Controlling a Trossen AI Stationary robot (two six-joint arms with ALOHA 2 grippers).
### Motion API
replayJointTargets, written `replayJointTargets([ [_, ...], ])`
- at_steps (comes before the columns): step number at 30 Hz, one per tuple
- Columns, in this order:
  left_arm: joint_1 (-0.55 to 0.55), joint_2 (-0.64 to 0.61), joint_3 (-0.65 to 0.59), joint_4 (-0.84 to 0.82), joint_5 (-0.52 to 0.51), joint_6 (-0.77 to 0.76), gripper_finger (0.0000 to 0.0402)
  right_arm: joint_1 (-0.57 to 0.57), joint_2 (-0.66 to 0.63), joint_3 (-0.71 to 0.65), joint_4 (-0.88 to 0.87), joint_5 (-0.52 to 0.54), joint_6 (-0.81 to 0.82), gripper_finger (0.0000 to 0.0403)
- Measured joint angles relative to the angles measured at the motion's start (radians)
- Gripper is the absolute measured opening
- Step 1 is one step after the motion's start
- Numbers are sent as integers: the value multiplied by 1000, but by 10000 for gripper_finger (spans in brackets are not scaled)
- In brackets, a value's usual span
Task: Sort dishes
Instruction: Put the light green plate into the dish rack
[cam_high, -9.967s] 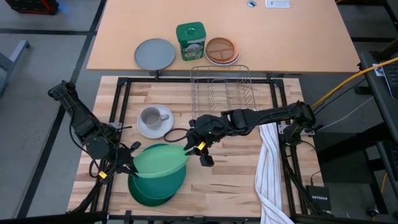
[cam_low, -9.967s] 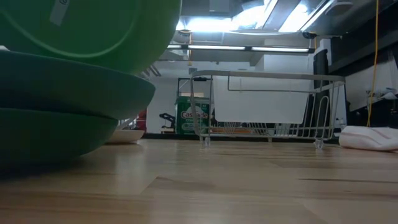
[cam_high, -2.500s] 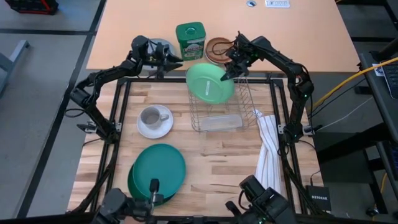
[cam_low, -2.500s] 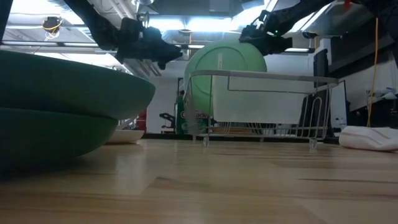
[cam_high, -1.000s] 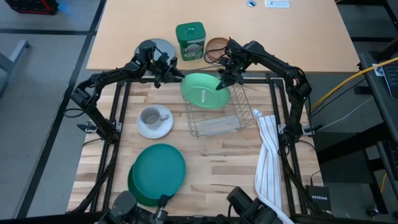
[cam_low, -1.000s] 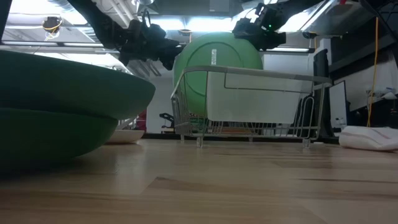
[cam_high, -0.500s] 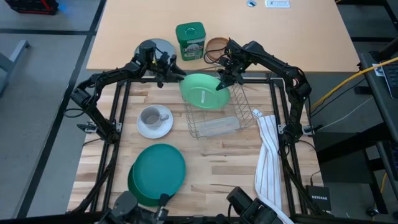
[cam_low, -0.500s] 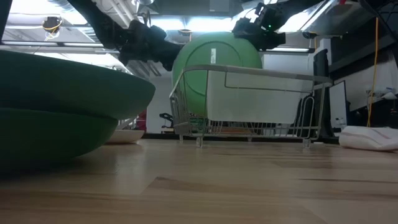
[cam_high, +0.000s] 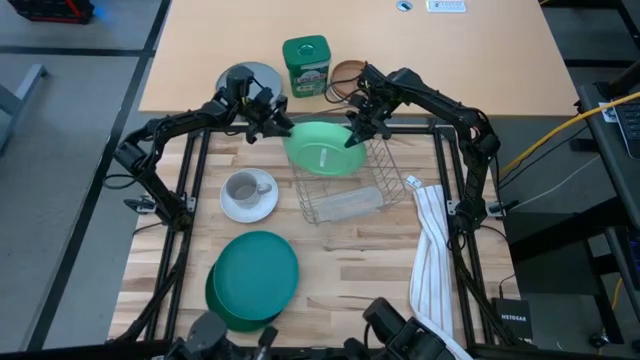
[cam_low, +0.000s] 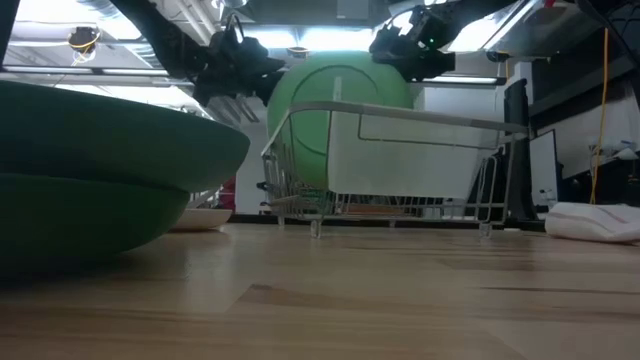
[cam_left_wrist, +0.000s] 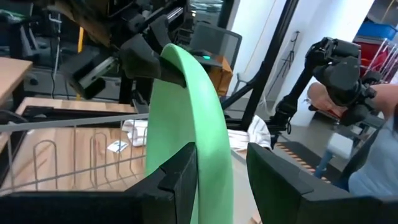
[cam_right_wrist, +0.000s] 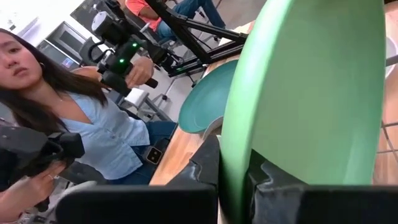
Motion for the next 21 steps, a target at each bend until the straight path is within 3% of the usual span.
replayJointTargets([
  [9, -25, 1, 0, -7, -4, 29, 123, 0, 0, 0, 12, 10, 0, 15],
  [18, -31, 1, 0, -18, -15, 89, 24, 0, 0, 0, 12, 18, -3, 19],
  [21, -32, 1, 0, -18, -10, 89, 22, -3, 0, 0, 17, 18, -4, 35],
])
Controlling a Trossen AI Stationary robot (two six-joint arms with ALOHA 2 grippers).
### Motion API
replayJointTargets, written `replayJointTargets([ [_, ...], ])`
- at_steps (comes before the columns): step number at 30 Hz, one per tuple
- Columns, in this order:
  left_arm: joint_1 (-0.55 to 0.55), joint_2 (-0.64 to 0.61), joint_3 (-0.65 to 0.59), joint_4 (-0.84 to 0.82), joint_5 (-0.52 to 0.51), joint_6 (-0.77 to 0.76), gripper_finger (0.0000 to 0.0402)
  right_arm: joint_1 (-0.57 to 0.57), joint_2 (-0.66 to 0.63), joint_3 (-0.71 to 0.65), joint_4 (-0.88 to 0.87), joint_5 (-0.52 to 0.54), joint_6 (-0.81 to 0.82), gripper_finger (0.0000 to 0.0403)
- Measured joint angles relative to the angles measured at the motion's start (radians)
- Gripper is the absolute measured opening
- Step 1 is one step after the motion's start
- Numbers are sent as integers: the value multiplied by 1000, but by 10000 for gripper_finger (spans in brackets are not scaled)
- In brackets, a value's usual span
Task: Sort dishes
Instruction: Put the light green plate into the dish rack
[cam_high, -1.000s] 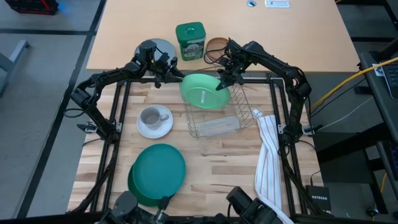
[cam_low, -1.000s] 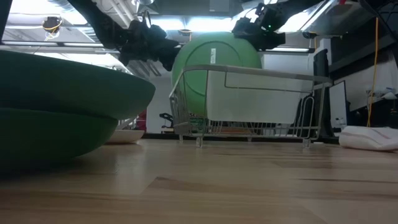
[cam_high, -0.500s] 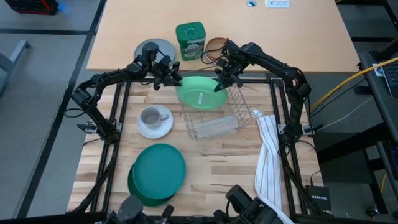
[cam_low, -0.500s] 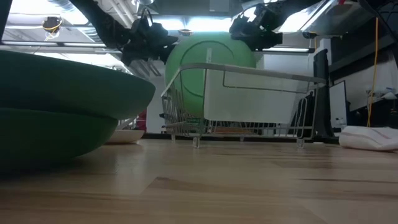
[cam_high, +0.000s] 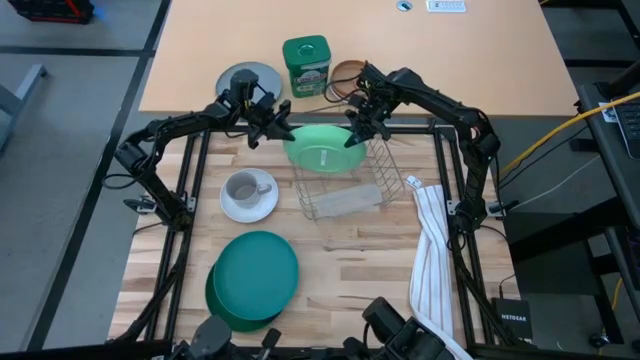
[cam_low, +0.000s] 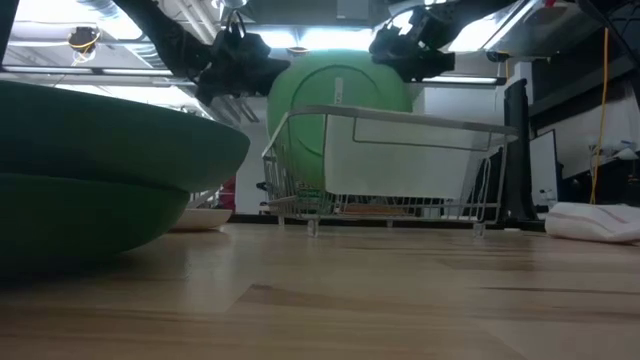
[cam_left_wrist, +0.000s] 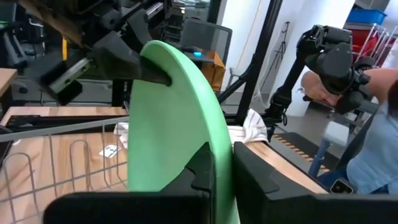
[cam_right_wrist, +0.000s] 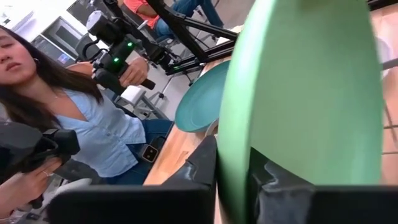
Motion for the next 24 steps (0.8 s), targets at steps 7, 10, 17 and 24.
replayJointTargets([
  [7, -2, 0, 0, 7, -13, -14, 19, -4, 0, 0, 7, 11, 17, 90],
  [10, -2, 0, 0, 6, -19, -21, 13, -4, 0, 0, 36, 26, 44, 112],
  [17, -1, 0, 0, 13, -41, -54, 9, -11, -3, 1, 159, 102, 116, 139],
  [24, 0, -2, 0, 22, -52, -63, 2, -16, -18, 4, 232, 172, 150, 140],
])
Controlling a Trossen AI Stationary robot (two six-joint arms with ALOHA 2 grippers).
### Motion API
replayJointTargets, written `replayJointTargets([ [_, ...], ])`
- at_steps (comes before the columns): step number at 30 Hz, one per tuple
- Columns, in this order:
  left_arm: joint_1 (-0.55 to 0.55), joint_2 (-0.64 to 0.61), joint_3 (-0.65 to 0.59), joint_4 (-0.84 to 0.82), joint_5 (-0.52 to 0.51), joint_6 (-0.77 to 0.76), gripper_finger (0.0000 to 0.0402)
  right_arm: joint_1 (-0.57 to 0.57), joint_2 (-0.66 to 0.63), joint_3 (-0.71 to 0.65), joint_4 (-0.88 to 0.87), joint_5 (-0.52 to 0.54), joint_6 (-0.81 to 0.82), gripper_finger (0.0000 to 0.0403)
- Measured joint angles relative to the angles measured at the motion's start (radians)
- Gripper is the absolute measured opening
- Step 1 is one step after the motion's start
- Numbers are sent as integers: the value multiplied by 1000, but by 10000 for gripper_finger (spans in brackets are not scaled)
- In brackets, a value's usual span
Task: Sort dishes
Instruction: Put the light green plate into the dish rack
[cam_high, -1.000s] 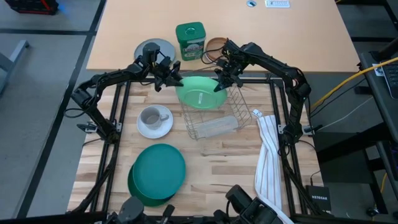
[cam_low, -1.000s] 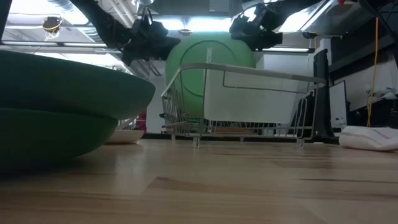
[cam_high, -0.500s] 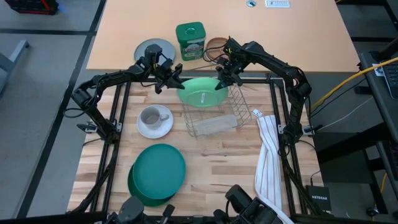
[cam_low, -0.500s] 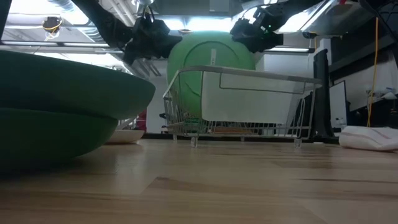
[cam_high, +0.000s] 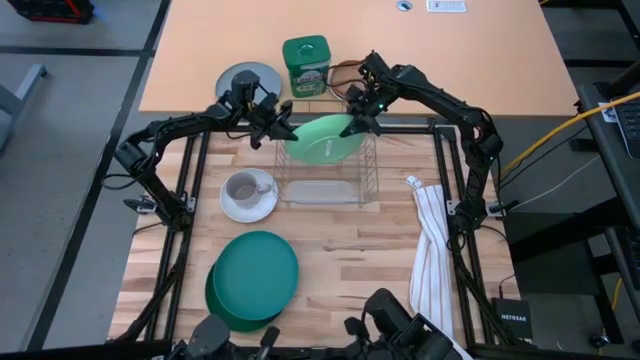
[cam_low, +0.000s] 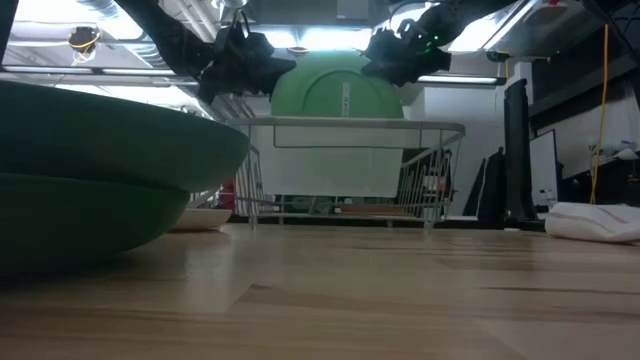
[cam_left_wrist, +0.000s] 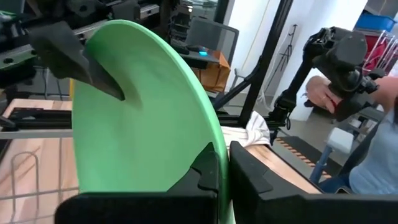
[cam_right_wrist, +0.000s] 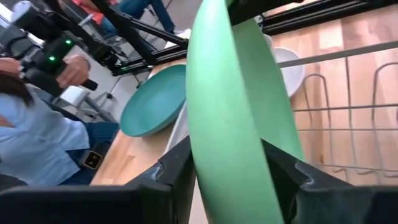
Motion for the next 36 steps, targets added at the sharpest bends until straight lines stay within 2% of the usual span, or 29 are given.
replayJointTargets([
  [4, 2, 0, 0, 31, -14, -3, 2, -5, -1, 34, -19, 36, 0, 140],
  [10, 21, 0, 1, 94, -42, 10, 0, -9, -9, 133, -47, 242, -20, 141],
  [21, 62, -2, 4, 114, -46, -11, 0, -8, -9, 223, -81, 359, -34, 141],
  [27, 63, -2, 3, 110, -42, -15, 0, -8, -9, 225, -93, 368, -40, 141],
  [33, 76, -2, 2, 104, -16, -23, 1, -6, -9, 225, -199, 319, -128, 140],
  [36, 76, -2, 2, 101, 10, -21, 1, -4, -9, 226, -216, 317, -112, 140],
])
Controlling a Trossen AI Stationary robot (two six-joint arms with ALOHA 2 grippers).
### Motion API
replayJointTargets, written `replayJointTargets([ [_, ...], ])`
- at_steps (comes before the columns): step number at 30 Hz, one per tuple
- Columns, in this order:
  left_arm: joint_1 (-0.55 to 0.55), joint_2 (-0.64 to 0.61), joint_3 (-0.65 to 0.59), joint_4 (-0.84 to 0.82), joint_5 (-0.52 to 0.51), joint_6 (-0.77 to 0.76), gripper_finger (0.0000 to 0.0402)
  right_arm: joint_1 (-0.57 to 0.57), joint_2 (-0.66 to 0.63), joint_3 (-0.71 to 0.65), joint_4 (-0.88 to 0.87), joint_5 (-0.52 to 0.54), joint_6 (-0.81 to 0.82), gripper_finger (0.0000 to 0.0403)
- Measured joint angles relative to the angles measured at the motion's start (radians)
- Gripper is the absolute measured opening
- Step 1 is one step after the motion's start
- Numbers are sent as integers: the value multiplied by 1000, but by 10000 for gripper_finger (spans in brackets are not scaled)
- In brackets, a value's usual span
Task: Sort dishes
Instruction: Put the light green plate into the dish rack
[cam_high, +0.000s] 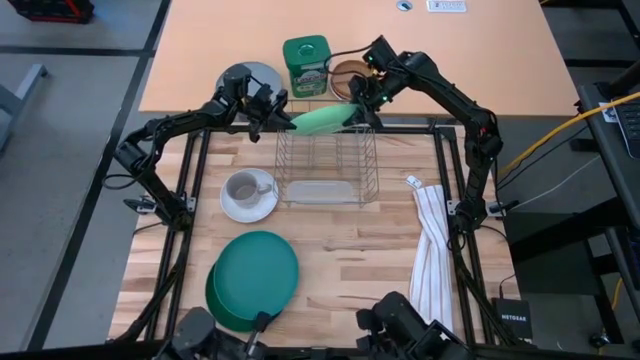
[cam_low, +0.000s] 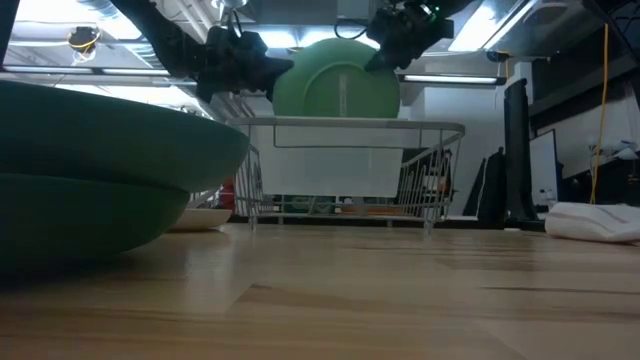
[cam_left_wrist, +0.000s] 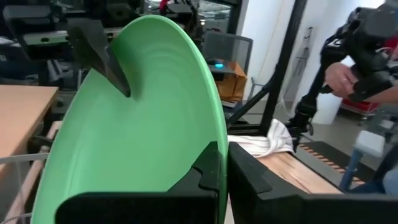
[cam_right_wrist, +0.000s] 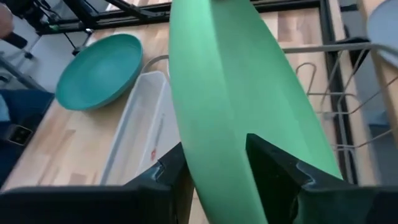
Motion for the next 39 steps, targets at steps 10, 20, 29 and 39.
replayJointTargets([
  [10, -10, 0, 0, -68, 18, 32, 1, 8, 0, 0, -20, 6, 96, 140],
  [20, -2, 0, 0, -81, -24, 57, 1, 7, 0, 26, -22, 69, 96, 141],
  [29, -3, 0, -2, -91, -6, 76, 0, 58, 0, 27, 13, 117, 101, 143],
  [39, -1, 1, -3, -109, -28, 121, 0, 176, 2, 27, 113, 572, 110, 232],
])
